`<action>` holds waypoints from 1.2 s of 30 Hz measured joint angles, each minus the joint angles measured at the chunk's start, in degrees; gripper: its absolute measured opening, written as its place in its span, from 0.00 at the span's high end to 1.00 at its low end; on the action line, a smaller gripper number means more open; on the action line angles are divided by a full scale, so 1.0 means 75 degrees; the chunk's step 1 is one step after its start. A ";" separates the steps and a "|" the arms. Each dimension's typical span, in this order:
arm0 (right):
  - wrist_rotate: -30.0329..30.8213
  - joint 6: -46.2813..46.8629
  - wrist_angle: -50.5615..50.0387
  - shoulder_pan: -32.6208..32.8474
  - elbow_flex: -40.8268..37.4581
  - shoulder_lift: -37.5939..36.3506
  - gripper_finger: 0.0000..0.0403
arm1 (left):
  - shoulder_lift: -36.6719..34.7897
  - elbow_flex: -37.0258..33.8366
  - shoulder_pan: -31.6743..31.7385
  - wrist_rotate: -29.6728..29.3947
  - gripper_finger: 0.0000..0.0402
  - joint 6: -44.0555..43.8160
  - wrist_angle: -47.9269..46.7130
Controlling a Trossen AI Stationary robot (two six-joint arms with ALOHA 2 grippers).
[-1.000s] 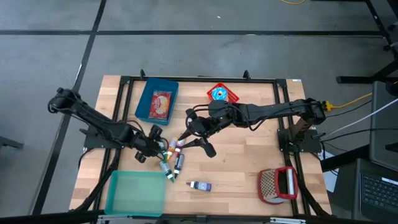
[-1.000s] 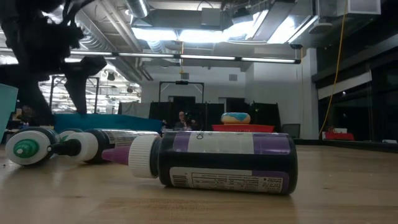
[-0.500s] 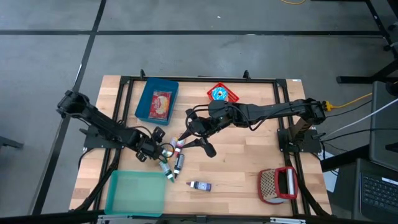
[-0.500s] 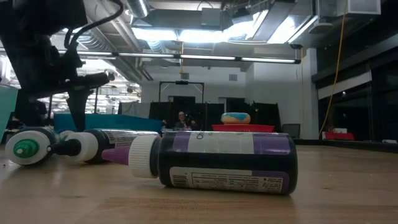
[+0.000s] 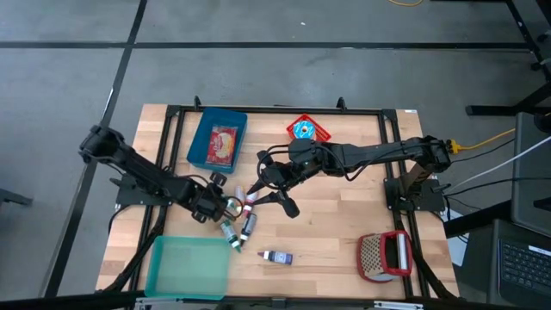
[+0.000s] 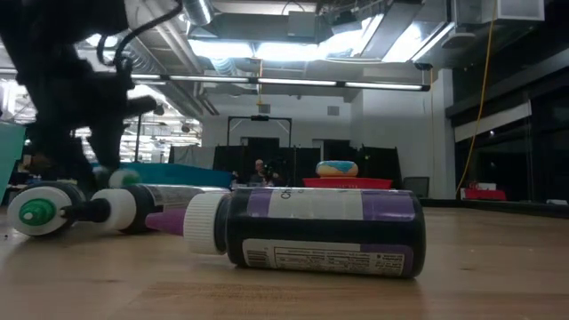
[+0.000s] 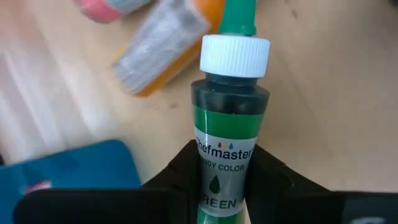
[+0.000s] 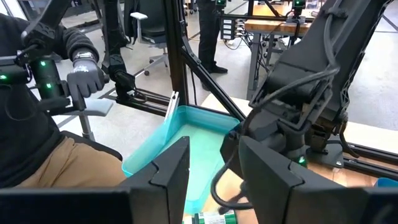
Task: Pick & Place Food Item
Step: Put the green food coloring bottle into the green bin
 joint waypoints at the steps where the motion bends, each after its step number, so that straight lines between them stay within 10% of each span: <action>1: -0.0001 0.0000 0.0000 0.0000 0.0000 0.0000 0.65 | -0.0055 0.0078 0.0007 -0.0096 0.80 -0.0113 -0.0179; 19: 0.0000 0.0052 -0.0146 0.0000 0.0000 0.0000 0.65 | -0.1210 0.1567 -0.1690 0.1039 0.78 -0.1218 -0.1405; 36: 0.0994 0.0829 -0.0137 -0.0002 0.0000 0.0000 0.65 | 0.1009 0.2997 -0.3524 0.0397 0.78 0.0962 -0.2055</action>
